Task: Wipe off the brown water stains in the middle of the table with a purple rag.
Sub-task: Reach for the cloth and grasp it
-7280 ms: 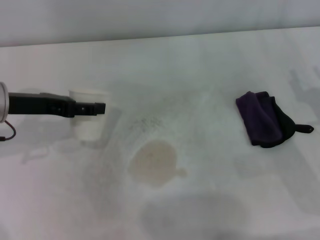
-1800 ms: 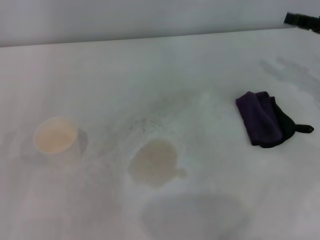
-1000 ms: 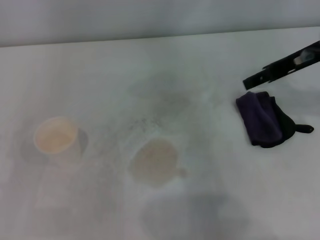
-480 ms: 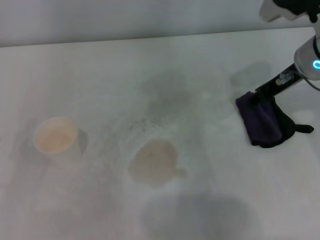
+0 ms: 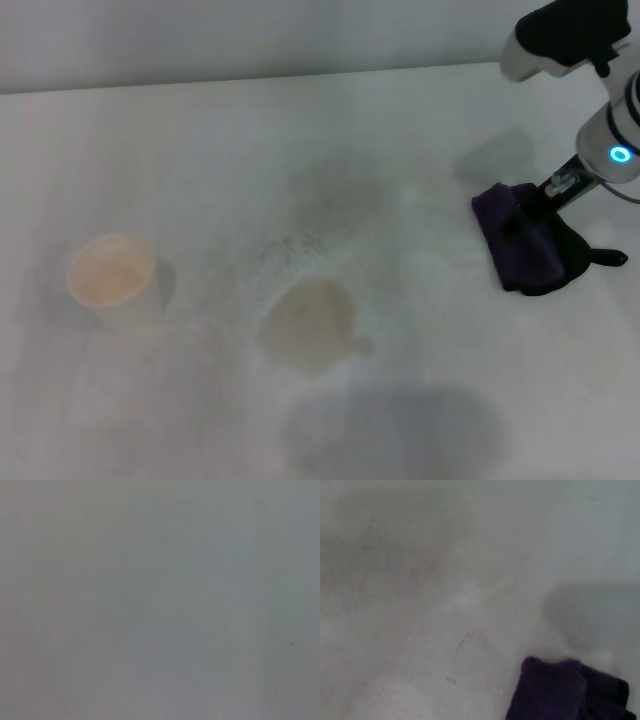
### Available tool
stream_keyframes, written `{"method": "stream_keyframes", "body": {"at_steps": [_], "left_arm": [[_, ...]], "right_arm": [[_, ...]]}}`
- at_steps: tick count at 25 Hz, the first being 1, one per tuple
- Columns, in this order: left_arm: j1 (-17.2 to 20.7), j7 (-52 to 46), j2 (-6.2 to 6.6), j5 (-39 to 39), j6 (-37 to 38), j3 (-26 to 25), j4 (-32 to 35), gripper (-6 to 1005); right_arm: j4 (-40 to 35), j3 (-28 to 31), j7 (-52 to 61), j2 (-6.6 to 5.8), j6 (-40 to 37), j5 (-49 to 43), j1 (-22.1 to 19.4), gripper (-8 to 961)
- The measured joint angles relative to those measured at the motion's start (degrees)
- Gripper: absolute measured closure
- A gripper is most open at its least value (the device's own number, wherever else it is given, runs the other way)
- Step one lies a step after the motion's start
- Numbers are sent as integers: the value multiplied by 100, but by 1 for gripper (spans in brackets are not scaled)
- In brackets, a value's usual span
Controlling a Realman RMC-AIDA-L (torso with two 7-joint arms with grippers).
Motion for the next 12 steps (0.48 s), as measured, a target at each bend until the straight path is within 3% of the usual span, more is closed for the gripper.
{"method": "stream_keyframes", "body": {"at_steps": [12], "left_arm": [[0,1,0,-1,4,0,-19,106]], "right_arm": [[421,-109,37,2,-139,-139,177,389]]}}
